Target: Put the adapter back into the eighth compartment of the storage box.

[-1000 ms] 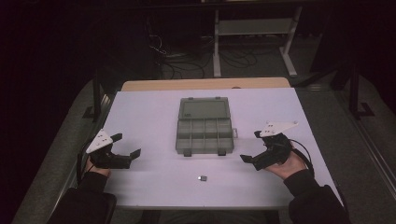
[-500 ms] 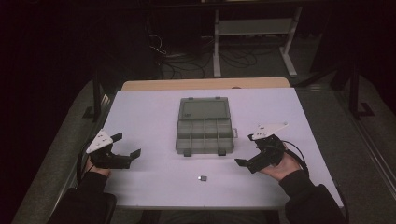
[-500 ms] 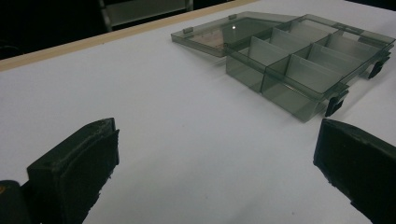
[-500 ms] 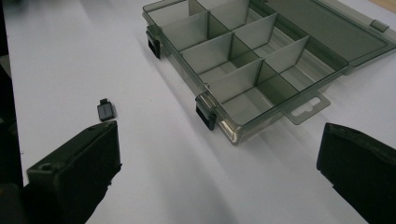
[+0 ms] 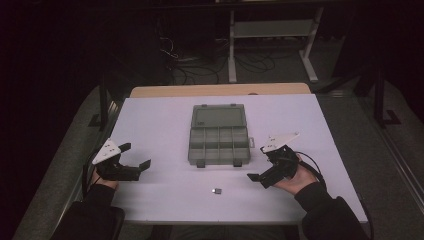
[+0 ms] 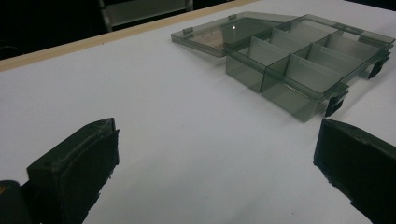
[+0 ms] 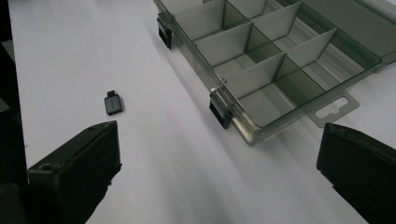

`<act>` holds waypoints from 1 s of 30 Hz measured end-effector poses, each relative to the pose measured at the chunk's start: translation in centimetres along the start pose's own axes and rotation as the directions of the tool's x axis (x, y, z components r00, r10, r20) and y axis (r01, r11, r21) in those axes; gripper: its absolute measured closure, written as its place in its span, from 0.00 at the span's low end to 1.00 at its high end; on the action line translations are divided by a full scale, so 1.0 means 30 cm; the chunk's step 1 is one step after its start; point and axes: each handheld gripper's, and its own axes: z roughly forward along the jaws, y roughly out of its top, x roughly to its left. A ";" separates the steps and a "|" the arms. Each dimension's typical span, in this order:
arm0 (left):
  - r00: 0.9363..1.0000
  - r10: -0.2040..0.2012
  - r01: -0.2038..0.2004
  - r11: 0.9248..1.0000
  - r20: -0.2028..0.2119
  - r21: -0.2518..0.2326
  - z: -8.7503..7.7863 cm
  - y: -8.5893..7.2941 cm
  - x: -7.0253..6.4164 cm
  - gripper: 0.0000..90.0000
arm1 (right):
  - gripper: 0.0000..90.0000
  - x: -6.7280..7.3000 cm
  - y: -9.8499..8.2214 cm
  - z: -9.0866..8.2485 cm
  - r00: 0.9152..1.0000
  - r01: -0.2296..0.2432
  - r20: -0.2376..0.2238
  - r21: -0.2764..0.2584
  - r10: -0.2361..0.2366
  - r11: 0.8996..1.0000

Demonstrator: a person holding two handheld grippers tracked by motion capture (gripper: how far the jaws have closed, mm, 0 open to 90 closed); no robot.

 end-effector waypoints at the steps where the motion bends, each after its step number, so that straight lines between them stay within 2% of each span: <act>1: 1.000 0.000 0.000 1.000 0.000 0.000 0.000 0.000 0.000 0.00 | 0.00 0.000 0.002 0.003 1.000 0.003 -0.003 0.000 -0.003 1.000; 30: 1.000 0.001 -0.001 1.000 0.001 0.001 0.000 0.000 0.000 0.00 | 0.00 0.045 0.055 0.077 0.996 0.071 -0.061 0.069 -0.067 0.995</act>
